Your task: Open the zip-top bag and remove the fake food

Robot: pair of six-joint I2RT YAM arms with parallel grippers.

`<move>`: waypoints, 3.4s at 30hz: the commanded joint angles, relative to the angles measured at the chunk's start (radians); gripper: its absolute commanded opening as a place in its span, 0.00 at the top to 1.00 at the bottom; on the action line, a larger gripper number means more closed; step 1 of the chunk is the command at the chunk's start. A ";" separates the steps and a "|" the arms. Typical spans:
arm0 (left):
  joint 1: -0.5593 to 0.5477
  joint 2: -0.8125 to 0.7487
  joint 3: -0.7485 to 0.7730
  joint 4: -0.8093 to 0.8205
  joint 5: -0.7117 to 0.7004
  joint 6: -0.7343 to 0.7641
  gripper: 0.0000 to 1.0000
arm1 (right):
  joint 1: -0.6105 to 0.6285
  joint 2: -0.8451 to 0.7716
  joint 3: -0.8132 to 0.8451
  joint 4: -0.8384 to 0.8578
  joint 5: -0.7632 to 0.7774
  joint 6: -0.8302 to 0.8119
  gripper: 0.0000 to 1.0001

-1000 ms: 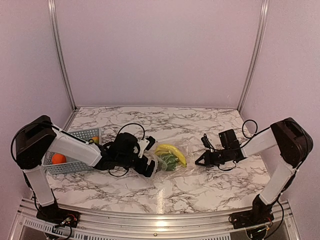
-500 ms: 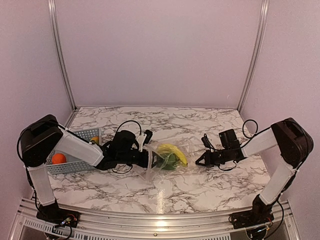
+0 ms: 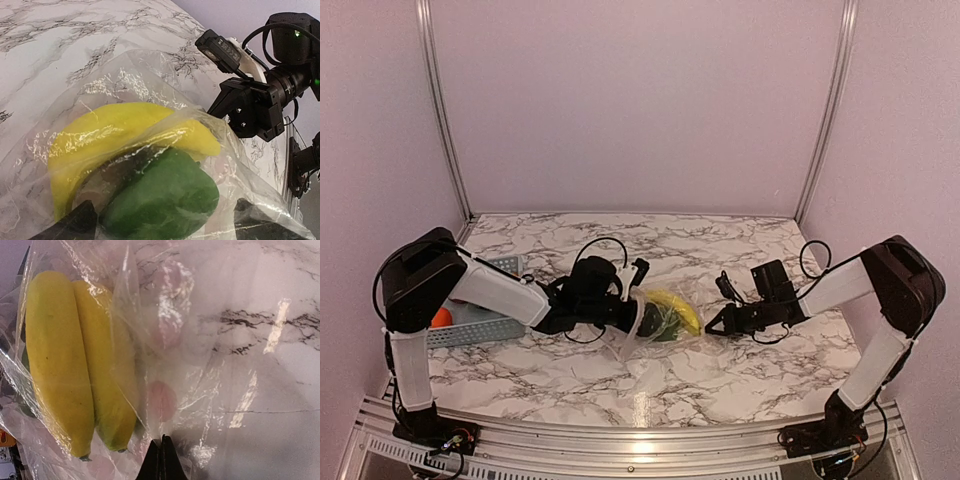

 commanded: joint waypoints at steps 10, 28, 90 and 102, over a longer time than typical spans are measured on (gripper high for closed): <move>-0.042 0.163 0.208 -0.324 -0.106 0.140 0.01 | 0.037 -0.004 0.011 0.037 -0.007 0.026 1.00; 0.033 -0.087 -0.040 -0.239 -0.085 0.141 0.15 | -0.057 -0.085 -0.041 0.024 0.088 0.023 1.00; 0.425 -0.899 -0.427 -0.492 -0.156 -0.152 0.22 | -0.108 -0.105 -0.072 0.096 0.094 0.049 1.00; 0.757 -1.005 -0.442 -0.812 -0.299 -0.193 0.18 | -0.108 -0.126 -0.058 0.080 0.065 0.026 1.00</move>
